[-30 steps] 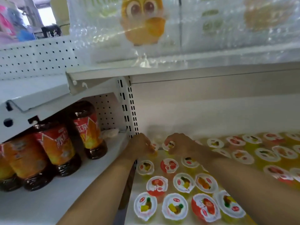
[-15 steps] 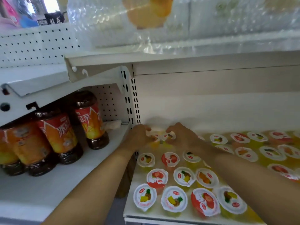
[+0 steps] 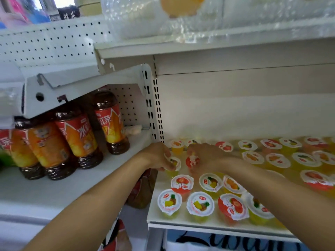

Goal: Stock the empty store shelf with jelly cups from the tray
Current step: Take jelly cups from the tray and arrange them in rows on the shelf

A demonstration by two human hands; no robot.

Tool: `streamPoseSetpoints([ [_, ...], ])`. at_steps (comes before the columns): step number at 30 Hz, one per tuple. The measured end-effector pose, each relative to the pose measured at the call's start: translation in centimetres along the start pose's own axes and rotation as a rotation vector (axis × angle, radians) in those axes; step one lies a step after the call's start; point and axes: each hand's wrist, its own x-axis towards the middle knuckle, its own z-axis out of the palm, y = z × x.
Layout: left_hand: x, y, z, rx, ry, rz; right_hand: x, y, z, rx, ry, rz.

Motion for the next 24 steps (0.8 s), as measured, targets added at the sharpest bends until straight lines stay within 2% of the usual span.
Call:
streamPoseSetpoints([
  [3,0.9,0.4,0.6,0.029,0.123,0.004,0.4,0.0,0.3,-0.051,0.105,0.026],
  [9,2.5,1.1,1.4,0.031,0.203,0.037,0.8,-0.4,0.1,-0.093,0.210,0.043],
  [20,1.9,1.7,1.3,0.061,0.212,0.011,0.7,-0.4,0.4,-0.109,0.228,0.045],
  [24,0.4,2.2,1.0,0.196,0.255,0.007,-0.3,-0.4,-0.2,-0.184,0.230,0.076],
])
